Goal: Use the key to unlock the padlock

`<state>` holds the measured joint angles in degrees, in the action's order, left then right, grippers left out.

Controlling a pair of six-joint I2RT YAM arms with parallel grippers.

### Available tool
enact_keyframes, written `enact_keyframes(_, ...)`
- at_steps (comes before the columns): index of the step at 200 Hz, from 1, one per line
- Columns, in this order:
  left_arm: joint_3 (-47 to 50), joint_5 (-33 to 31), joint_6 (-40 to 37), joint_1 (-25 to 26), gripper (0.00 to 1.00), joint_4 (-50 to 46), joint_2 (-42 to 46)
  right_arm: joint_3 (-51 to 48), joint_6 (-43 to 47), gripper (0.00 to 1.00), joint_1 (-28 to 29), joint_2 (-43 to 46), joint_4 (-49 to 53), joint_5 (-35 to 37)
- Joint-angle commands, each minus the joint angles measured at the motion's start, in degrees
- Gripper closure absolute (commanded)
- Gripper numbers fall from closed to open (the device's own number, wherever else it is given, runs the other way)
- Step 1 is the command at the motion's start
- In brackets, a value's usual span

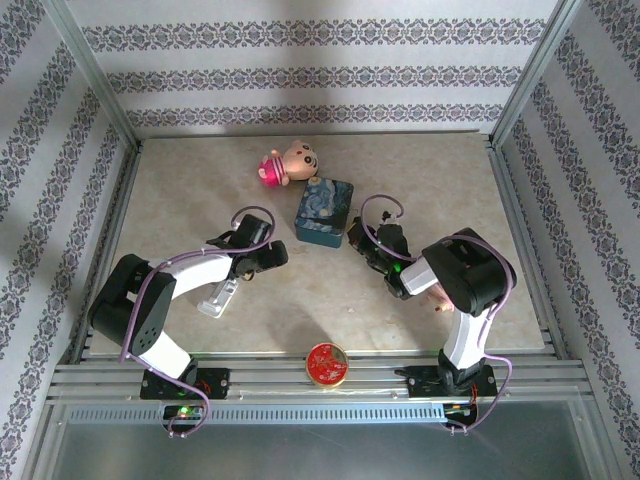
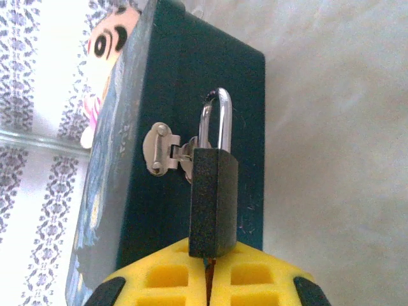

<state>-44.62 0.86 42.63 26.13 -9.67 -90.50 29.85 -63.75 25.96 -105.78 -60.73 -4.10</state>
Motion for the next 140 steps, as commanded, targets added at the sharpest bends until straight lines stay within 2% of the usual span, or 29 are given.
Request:
enact_keyframes(1,0.16,-1.08,-0.7,-0.73,0.11,-3.16,0.48,-1.12,1.95,1.0,-0.38,2.11,-0.99,2.42)
enact_keyframes(44,0.41,0.13,0.27,-0.82,0.11,-2.3,1.84,-1.92,2.4,1.0,-0.4,2.77,-0.79,1.99)
enact_keyframes(79,-2.07,0.28,1.82,0.42,0.0,-1.27,5.63,-2.5,2.31,1.0,0.79,2.82,-0.79,2.38)
enact_keyframes(98,-5.68,-1.8,1.43,2.75,0.01,-1.28,6.21,-2.55,2.09,1.0,1.58,2.59,-0.88,2.93)
enact_keyframes(140,-14.94,-6.72,-1.54,6.74,0.01,-2.03,-0.95,-2.36,1.7,1.0,2.51,2.0,-1.21,3.65)
